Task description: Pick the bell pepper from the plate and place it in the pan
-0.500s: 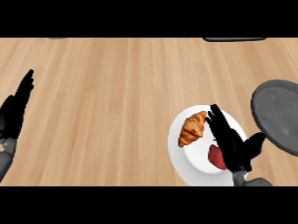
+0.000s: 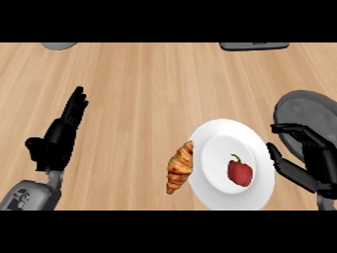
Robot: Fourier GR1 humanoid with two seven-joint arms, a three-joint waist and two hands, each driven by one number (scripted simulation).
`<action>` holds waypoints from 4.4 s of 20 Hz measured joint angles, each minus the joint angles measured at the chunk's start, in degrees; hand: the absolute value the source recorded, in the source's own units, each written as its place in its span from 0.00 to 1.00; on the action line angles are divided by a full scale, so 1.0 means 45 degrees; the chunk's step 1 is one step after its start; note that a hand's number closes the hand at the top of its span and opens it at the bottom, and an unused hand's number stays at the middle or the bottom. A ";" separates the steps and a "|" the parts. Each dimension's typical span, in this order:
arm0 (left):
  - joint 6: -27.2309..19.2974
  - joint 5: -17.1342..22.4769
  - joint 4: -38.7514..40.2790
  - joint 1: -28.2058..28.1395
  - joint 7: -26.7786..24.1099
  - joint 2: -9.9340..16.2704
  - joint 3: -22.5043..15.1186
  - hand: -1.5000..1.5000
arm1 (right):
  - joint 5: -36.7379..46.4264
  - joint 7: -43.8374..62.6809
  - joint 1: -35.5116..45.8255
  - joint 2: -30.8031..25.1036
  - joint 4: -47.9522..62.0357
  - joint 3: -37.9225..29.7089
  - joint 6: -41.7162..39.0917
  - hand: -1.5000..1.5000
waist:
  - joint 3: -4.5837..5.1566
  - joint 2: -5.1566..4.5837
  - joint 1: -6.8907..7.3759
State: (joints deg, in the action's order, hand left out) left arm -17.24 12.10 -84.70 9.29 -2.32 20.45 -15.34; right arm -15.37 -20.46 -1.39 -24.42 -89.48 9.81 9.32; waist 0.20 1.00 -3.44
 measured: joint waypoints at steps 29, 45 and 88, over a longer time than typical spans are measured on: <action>0.0884 -0.0380 -0.1149 -0.1194 -0.1222 -0.1692 -0.1017 0.50 | 0.9318 0.6099 -0.2613 -0.4238 -0.4394 0.2030 -0.1375 0.00 | -0.0023 -0.0264 0.1011; 0.1920 -0.0821 -0.1330 -0.1422 -0.0858 -0.2084 0.0251 0.50 | 1.2716 0.8036 -0.0858 -0.0773 -0.2075 0.3087 -0.2988 0.00 | -0.0047 -0.0222 0.0778; 0.2866 -0.2139 -0.1099 -0.1872 -0.1083 -0.3412 0.1229 0.50 | 1.7347 0.8896 -0.1294 0.2941 -0.2334 0.2693 -0.2257 1.00 | 0.0024 -0.0150 0.0626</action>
State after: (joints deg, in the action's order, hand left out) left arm -4.34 2.47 -89.64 0.86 -7.20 5.09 -9.80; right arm 62.69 19.57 -7.21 -11.18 -99.98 21.93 -0.84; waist 0.30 0.33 -0.62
